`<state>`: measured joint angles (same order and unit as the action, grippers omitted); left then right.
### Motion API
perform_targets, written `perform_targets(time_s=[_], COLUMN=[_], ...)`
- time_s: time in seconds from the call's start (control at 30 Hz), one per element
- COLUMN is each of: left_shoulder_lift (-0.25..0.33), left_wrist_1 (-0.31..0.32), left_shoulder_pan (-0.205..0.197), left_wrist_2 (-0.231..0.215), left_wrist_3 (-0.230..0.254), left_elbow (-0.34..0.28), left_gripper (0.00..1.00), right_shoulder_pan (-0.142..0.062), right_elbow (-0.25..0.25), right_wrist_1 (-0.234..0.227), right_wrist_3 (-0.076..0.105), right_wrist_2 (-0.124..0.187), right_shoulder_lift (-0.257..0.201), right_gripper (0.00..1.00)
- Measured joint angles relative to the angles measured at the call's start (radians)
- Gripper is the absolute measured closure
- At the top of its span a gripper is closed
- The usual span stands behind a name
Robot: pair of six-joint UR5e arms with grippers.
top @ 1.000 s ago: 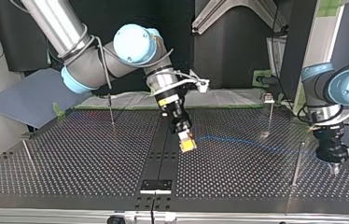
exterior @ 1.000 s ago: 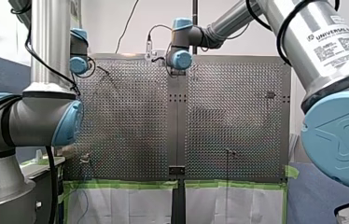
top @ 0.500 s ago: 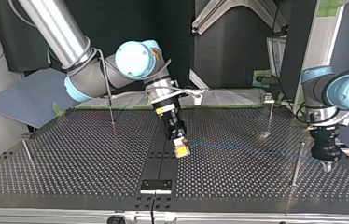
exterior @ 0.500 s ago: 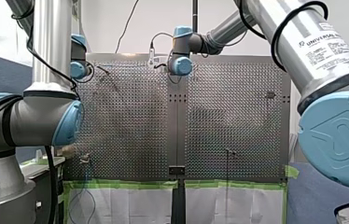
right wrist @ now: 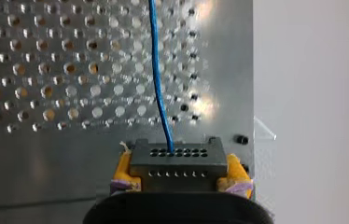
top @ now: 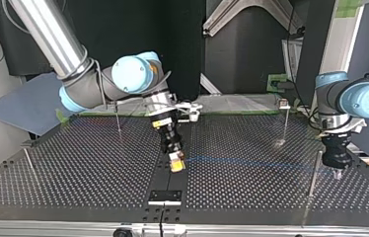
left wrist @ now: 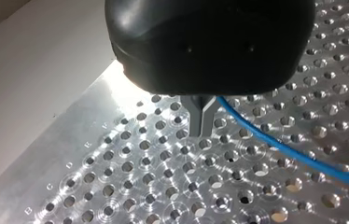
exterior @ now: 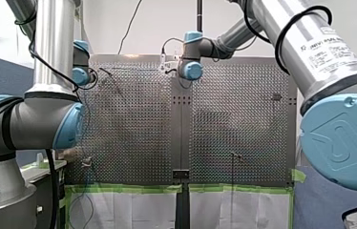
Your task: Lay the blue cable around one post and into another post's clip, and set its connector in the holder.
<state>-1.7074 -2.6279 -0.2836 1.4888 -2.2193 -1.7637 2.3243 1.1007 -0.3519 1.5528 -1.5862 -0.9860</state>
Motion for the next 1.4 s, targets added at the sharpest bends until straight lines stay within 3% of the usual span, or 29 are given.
perform_targets(time_s=[0.37, 0.63, 0.87, 0.9, 0.93, 1.0, 1.03, 1.1, 1.13, 1.2, 1.3, 1.4], left_shoulder_lift=[0.001, 0.001, 0.001, 0.001, 0.001, 0.001, 0.001, 0.001, 0.001, 0.001, 0.001, 0.001], left_wrist_1=[0.000, 0.003, 0.032, 0.038, 0.043, 0.059, 0.067, 0.079, 0.083, 0.087, 0.087, 0.079], left_shoulder_pan=[0.015, 0.024, 0.036, 0.037, 0.038, 0.041, 0.041, 0.041, 0.041, 0.040, 0.038, 0.037], left_wrist_2=[0.014, 0.051, 0.015, 0.007, 0.000, -0.017, -0.026, -0.046, -0.055, -0.064, -0.053, -0.034], left_wrist_3=[0.033, 0.099, 0.154, 0.156, 0.156, 0.149, 0.143, 0.127, 0.119, 0.101, 0.074, 0.046], left_elbow=[-0.002, -0.016, -0.018, -0.018, -0.018, -0.020, -0.022, -0.031, -0.036, -0.049, -0.065, -0.071], left_gripper=[1.00, 1.00, 1.00, 0.88, 0.88, 0.60, 0.60, 0.30, 0.30, 0.09, 0.00, 0.00], right_shoulder_pan=[-0.051, -0.062, -0.068, -0.069, -0.070, -0.073, -0.075, -0.076, -0.077, -0.081, -0.096, -0.106], right_elbow=[0.001, 0.002, 0.008, 0.011, 0.018, 0.030, 0.039, 0.051, 0.057, 0.067, 0.089, 0.114], right_wrist_1=[0.030, 0.082, 0.109, 0.109, 0.107, 0.098, 0.092, 0.084, 0.080, 0.073, 0.055, 0.043], right_wrist_3=[0.006, 0.001, -0.002, -0.002, -0.001, 0.000, 0.001, 0.002, 0.003, 0.004, 0.006, 0.006], right_wrist_2=[-0.004, -0.006, -0.008, -0.009, -0.009, -0.010, -0.010, -0.011, -0.011, -0.013, -0.024, -0.043], right_shoulder_lift=[0.015, 0.031, 0.034, 0.035, 0.035, 0.036, 0.036, 0.036, 0.036, 0.037, 0.039, 0.040], right_gripper=[1.00, 1.00, 1.00, 1.00, 1.00, 1.00, 1.00, 1.00, 1.00, 1.00, 1.00, 1.00])
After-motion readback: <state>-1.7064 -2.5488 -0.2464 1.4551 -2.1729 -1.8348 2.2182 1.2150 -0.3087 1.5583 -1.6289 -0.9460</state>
